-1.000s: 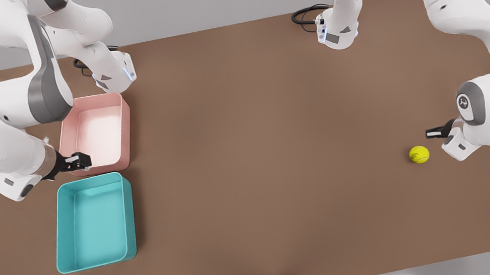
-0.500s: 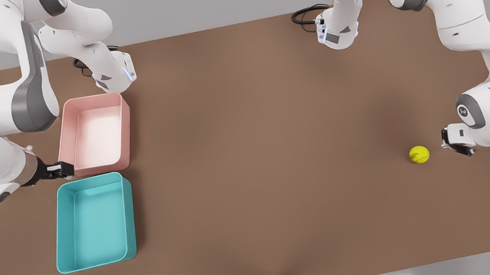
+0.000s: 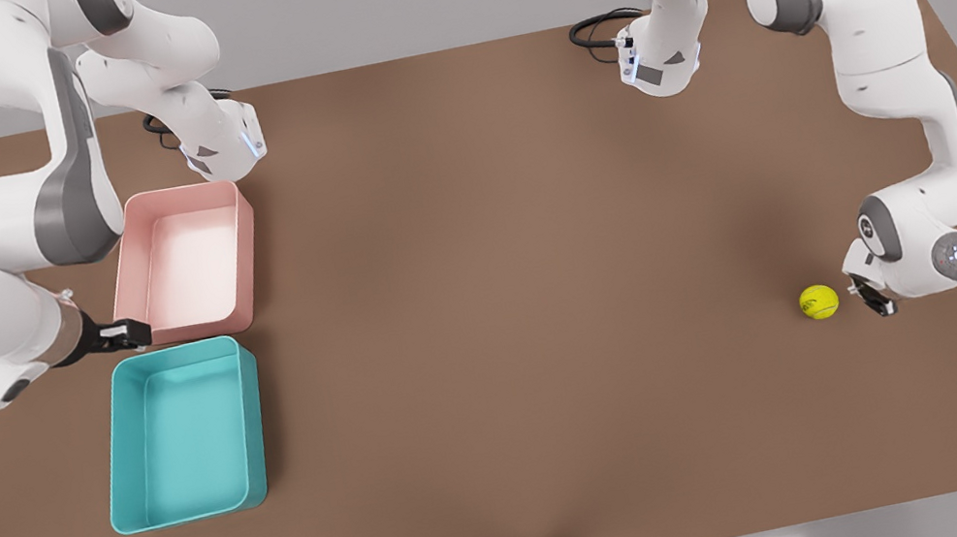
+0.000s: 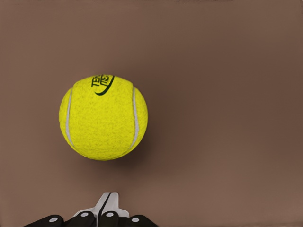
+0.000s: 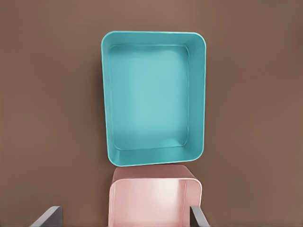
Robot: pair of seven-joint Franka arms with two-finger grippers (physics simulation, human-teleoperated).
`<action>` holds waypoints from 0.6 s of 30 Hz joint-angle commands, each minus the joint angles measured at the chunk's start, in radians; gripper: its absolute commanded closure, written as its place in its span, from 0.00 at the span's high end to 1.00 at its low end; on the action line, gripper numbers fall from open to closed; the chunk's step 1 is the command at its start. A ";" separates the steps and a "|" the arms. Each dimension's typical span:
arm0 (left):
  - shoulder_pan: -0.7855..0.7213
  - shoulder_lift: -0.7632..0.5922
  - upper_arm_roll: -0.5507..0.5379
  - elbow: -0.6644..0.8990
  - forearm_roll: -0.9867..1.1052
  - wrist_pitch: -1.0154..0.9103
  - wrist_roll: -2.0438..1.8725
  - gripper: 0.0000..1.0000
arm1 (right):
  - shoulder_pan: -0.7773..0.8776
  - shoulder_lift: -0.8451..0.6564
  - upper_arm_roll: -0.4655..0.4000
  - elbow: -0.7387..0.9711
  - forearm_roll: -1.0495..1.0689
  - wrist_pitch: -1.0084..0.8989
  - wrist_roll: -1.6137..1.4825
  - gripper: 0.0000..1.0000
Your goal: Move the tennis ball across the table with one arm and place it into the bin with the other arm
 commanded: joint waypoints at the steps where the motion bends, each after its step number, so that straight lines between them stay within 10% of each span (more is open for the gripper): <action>1: -0.003 0.000 0.000 0.000 0.005 0.009 0.142 0.21 | -0.001 0.002 0.000 0.000 0.001 0.000 0.009 1.00; 5: -0.114 -0.027 -0.012 -0.010 0.002 -0.002 -0.227 0.21 | 0.000 0.008 0.000 0.000 0.001 0.000 0.009 1.00; 8: -0.193 -0.038 -0.227 -0.008 0.002 -0.045 -1.088 0.21 | 0.000 0.009 0.000 0.000 0.001 0.002 0.009 1.00; 14: -0.207 -0.069 -0.213 0.067 -0.044 -0.228 -1.195 0.21 | 0.002 0.017 0.000 0.000 0.001 0.002 0.009 1.00; 15: -0.194 -0.155 -0.132 0.021 -0.017 -0.382 -1.293 1.00 | 0.003 0.022 0.000 0.000 0.001 0.002 0.009 1.00; 16: -0.196 -0.254 0.024 0.033 -0.415 -0.476 -1.678 1.00 | 0.002 0.042 0.000 0.000 0.001 0.000 0.012 1.00; 18: -0.251 -0.390 0.080 0.160 -0.193 -0.832 -1.632 1.00 | 0.009 0.054 0.004 0.002 0.002 0.006 0.020 1.00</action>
